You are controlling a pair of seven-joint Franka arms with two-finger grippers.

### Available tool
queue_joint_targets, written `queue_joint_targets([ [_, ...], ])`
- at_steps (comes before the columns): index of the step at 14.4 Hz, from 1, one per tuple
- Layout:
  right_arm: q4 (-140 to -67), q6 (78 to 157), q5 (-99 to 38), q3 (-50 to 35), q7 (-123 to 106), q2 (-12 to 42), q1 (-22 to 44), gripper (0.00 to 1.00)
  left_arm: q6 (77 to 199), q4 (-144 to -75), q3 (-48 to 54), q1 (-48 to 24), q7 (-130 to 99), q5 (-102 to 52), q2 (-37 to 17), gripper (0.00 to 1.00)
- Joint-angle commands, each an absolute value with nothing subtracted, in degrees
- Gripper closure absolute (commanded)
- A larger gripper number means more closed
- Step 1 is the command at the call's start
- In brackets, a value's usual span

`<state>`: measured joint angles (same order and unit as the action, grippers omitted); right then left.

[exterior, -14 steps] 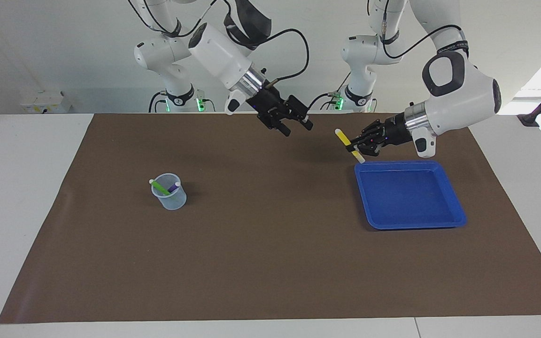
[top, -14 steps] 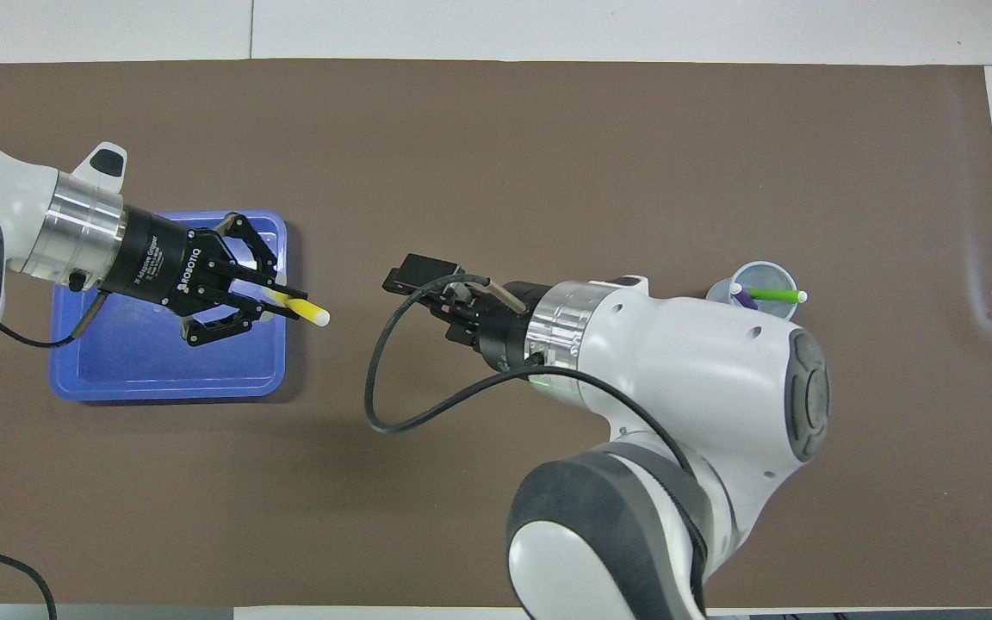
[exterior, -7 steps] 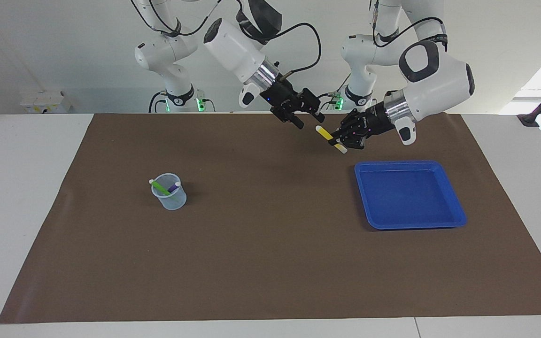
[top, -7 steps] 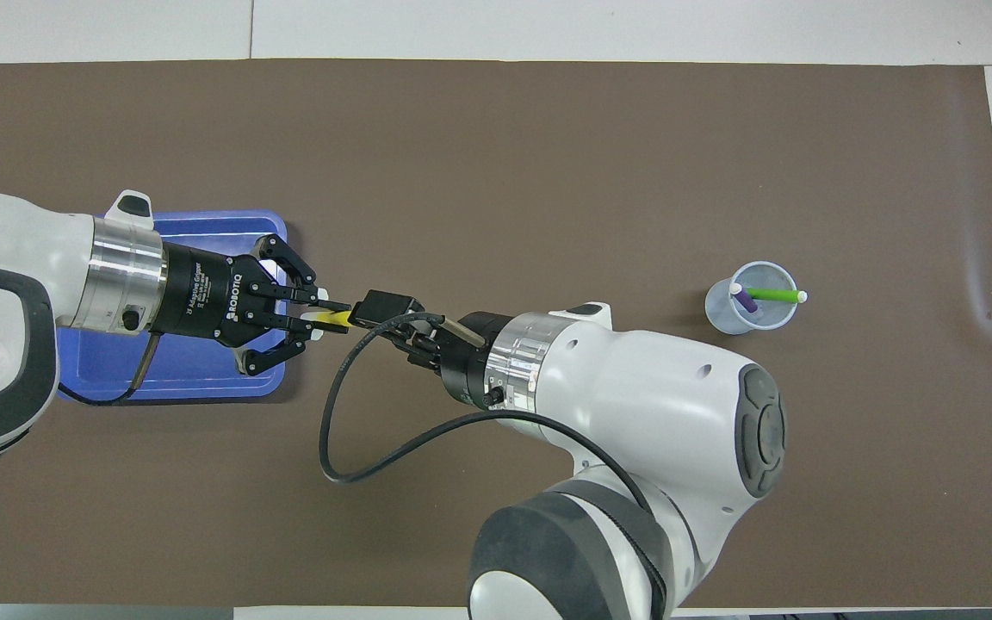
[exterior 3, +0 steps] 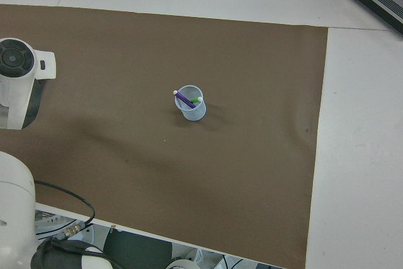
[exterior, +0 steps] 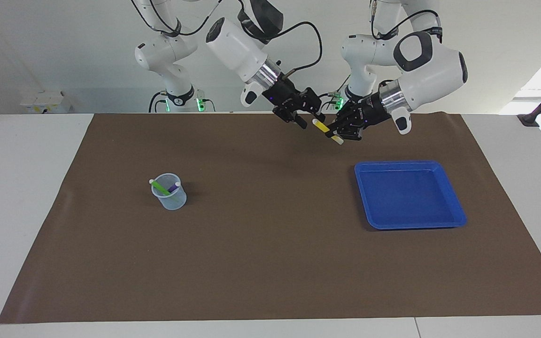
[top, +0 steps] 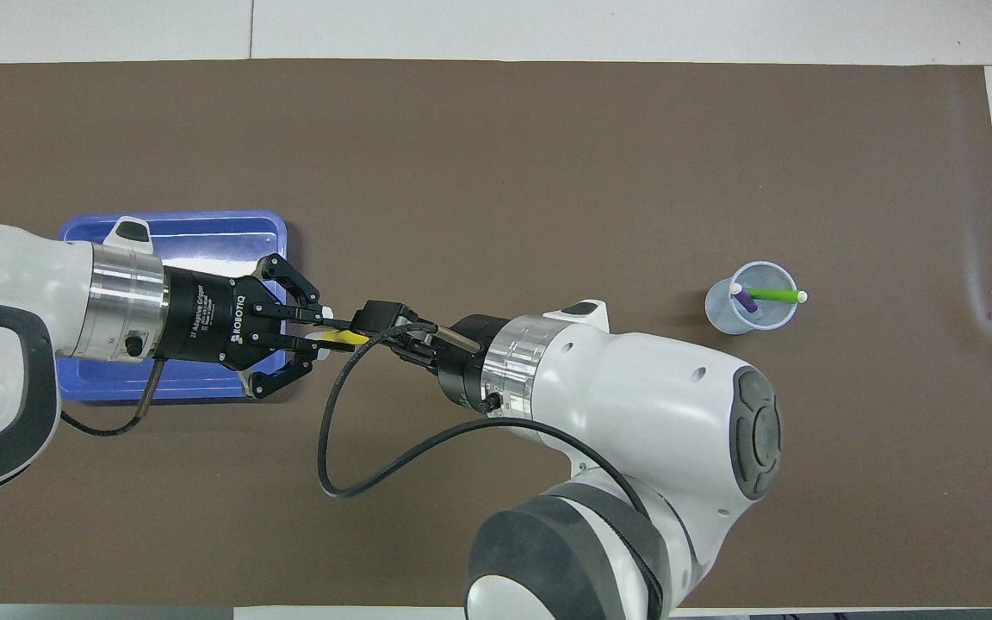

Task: Transfer and insert pens with both arms

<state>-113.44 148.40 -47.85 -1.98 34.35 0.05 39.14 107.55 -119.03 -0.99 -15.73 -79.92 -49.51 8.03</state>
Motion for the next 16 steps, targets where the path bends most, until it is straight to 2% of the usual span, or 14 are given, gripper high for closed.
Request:
queue_joint_targets([
  [1,-113.0,148.3,-46.2,-1.9,33.5,0.4,39.0,0.40,109.6,-121.6,-1.4,-16.6,-80.7,-50.6,10.2,1.00],
  [5,-113.0,148.2,-46.1,-1.9,33.5,0.4,39.0,0.58,109.7,-121.7,-1.3,-16.7,-80.7,-50.8,10.2,1.00],
  [7,-113.0,148.2,-45.7,-1.9,33.5,0.4,39.0,0.82,109.8,-121.7,-1.3,-16.7,-80.7,-50.8,10.2,1.00],
  [8,-113.0,148.1,-45.7,-1.9,33.5,0.4,39.0,0.98,109.8,-121.7,-1.3,-16.7,-80.7,-50.8,10.2,1.00],
  [13,-113.1,147.8,-45.7,-1.9,33.6,0.4,38.9,1.00,110.0,-121.7,-1.3,-17.5,-80.6,-50.9,10.2,1.00],
  [14,-113.2,147.7,-45.7,-1.9,33.6,0.4,38.8,1.00,110.1,-121.5,-1.3,-17.6,-80.3,-50.8,10.2,0.47],
  [15,-113.1,146.7,-45.5,-1.8,33.5,0.3,38.4,1.00,110.1,-121.4,-1.2,-17.8,-80.2,-50.7,10.3,0.02],
  [16,-113.0,145.1,-44.2,-1.8,33.0,0.3,38.0,1.00,110.0,-121.4,-1.3,-17.9,-80.2,-50.7,10.4,0.00],
])
